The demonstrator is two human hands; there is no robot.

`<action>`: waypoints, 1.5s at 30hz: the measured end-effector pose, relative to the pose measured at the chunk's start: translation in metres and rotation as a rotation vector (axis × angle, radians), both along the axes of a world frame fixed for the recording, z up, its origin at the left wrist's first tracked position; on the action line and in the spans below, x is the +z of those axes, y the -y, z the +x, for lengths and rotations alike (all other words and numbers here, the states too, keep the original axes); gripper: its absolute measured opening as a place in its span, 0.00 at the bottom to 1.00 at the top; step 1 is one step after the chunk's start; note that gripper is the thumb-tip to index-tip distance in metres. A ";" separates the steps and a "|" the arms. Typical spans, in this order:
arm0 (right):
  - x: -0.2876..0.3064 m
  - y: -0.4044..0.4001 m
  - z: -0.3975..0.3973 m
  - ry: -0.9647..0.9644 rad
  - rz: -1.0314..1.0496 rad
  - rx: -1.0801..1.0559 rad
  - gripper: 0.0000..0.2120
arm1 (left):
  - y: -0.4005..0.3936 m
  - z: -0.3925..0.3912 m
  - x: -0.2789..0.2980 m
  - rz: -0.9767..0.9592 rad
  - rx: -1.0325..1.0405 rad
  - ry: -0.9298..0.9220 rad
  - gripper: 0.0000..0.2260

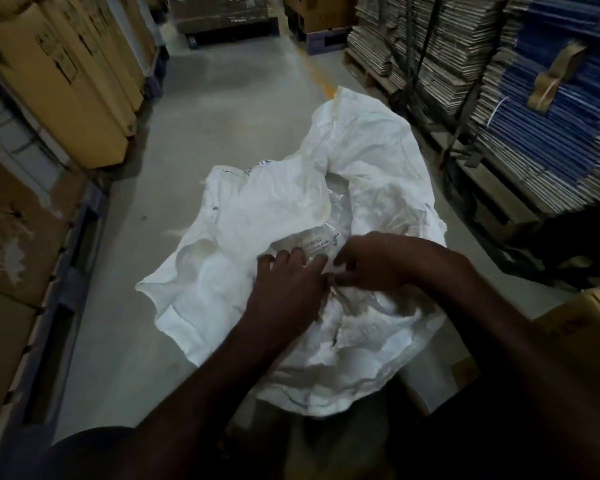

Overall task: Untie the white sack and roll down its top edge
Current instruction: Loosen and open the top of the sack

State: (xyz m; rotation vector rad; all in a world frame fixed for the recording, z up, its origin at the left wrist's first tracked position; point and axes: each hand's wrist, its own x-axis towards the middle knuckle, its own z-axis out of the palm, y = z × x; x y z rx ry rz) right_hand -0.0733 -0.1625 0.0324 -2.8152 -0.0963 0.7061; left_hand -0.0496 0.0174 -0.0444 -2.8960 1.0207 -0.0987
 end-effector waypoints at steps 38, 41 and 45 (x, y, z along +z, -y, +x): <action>-0.100 0.055 0.082 0.389 -0.108 -0.261 0.61 | 0.045 0.306 -0.014 -0.233 0.230 -0.364 0.36; -0.086 0.050 0.080 0.412 -0.089 -0.271 0.60 | 0.038 0.282 0.018 -0.249 0.175 -0.151 0.32; -0.056 0.045 0.078 0.442 -0.015 -0.267 0.49 | 0.025 0.209 0.057 -0.375 -0.010 -0.085 0.21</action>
